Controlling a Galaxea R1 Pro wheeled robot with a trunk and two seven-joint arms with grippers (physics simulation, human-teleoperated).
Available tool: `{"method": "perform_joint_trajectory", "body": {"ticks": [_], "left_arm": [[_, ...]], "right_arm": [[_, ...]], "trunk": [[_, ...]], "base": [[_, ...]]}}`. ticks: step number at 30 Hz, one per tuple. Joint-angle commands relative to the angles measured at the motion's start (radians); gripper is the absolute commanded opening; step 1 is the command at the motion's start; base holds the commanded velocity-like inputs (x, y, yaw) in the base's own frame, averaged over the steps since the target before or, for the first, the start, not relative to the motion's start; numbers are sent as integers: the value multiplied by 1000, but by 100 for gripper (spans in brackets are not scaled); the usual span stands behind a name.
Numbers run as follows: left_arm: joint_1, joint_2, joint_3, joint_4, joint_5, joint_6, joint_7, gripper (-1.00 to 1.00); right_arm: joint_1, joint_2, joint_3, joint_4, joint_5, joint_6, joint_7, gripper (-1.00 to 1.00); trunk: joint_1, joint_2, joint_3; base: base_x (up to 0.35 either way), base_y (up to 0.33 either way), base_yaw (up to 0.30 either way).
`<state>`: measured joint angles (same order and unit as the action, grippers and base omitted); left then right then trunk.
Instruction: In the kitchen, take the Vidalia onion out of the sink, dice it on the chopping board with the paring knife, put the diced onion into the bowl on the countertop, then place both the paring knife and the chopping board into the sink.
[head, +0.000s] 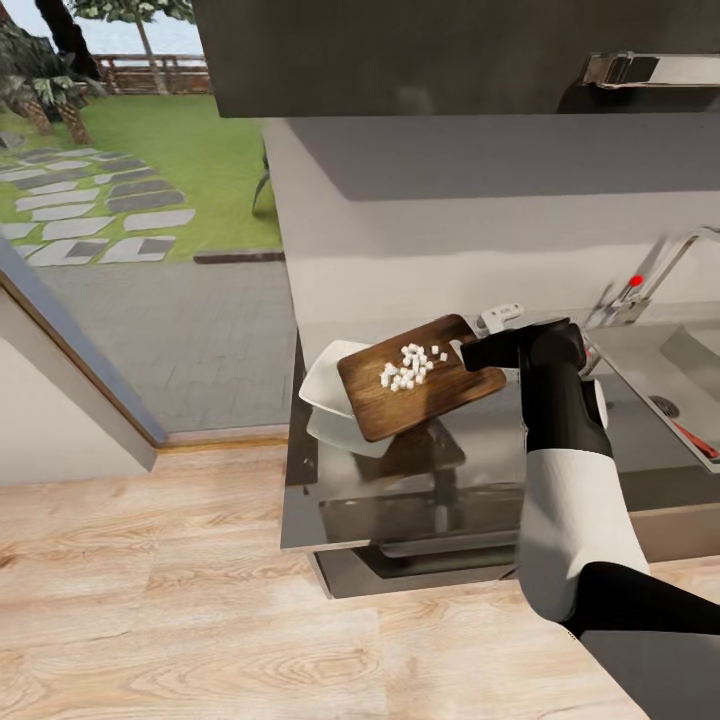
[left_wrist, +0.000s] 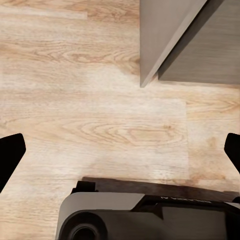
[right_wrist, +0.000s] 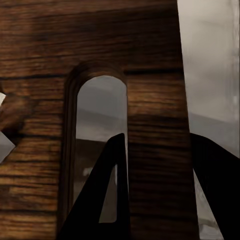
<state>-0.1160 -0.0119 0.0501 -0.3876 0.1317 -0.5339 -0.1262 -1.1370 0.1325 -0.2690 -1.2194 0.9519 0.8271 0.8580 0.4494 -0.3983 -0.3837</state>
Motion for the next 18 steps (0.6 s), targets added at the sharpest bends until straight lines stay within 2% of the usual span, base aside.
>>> {"method": "perform_joint_trajectory", "body": {"ticks": [1,4,10,18], "left_arm": [[-1,-1,5,1,8,-1,-10,100],[-1,1,4,1,8,-1,-10,100],[-1,1,4,1,8,-1,-10,100],[-1,1,5,11,6,-1,-10,100]], "right_arm": [[-1,-3,-3,-2,4,4,11,-100],[-1,-17,-4,-4,4,4,11,-100],[-1,-23,-7,-5,4,8,11,-100],[-1,-37,-8,-9,4,12,11,-100]], "trunk": [[1,-2,-2],[1,-2,-2],[1,-2,-2],[1,-2,-2]], "base": [[0,0,0],[0,0,0],[5,23,0],[99,232,0]]}}
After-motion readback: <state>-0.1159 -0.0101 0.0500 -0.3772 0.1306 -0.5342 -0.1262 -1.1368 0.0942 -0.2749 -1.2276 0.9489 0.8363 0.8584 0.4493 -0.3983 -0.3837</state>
